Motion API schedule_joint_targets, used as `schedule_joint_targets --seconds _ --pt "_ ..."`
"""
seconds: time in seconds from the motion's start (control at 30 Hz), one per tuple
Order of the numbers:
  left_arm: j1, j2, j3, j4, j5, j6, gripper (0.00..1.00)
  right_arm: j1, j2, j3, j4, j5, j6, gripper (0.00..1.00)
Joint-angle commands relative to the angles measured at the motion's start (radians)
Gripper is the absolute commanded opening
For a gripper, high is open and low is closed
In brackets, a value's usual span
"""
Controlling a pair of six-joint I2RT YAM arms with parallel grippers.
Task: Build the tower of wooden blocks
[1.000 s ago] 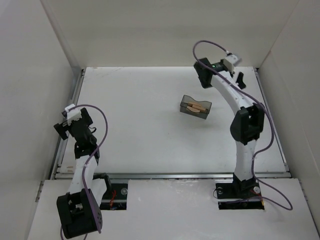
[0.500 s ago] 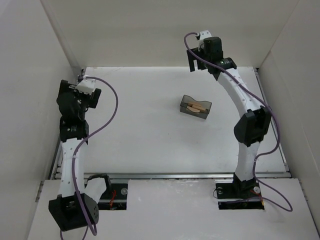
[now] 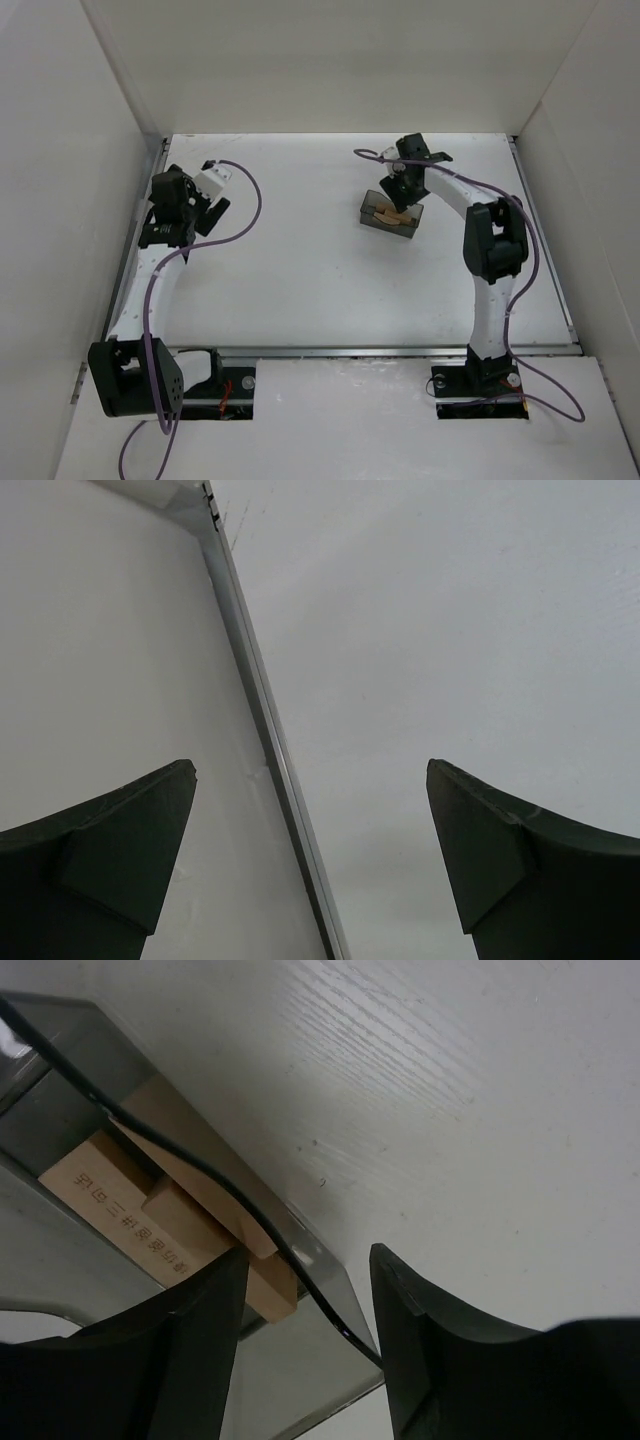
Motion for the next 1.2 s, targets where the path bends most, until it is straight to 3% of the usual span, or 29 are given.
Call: schedule_joint_targets --seconds 0.0,0.23,0.5,0.6,0.67,0.77,0.93,0.97,1.03,1.07,1.17 --pt "-0.01 -0.022 0.05 0.003 0.003 0.012 1.0 -0.014 -0.103 -0.039 0.055 -0.048 -0.032 0.58" --pt "-0.019 -0.031 0.041 0.003 -0.006 0.012 1.0 -0.014 -0.081 -0.075 0.065 -0.006 -0.022 0.44" --pt "-0.028 -0.031 0.032 -0.006 -0.006 0.03 1.0 -0.014 -0.112 -0.121 0.064 -0.01 -0.013 0.36" --pt "-0.028 -0.031 0.032 -0.006 -0.006 0.03 1.0 -0.014 -0.121 -0.121 0.064 -0.01 -0.002 0.22" --pt "-0.028 -0.031 0.041 -0.015 -0.006 0.03 1.0 -0.014 -0.133 -0.121 0.064 0.003 0.012 0.02" --pt "-0.028 -0.022 0.05 -0.036 0.034 0.03 1.0 -0.002 -0.144 -0.121 0.096 0.081 0.05 0.0" --pt "-0.028 -0.003 0.098 -0.073 0.109 -0.016 1.0 0.064 -0.186 -0.121 0.209 0.413 0.182 0.0" --pt "-0.028 -0.003 0.098 -0.073 0.109 -0.025 1.0 0.082 -0.186 -0.13 0.232 0.59 0.194 0.0" --pt "-0.039 0.008 0.098 -0.073 0.109 -0.034 1.0 0.139 -0.169 -0.142 0.285 0.76 0.195 0.0" --pt "-0.039 0.017 0.098 -0.063 0.109 -0.034 1.0 0.156 -0.152 -0.142 0.299 0.921 0.195 0.0" --pt "-0.057 0.028 0.098 -0.052 0.086 -0.034 1.0 0.214 -0.06 -0.142 0.326 1.093 0.176 0.0"
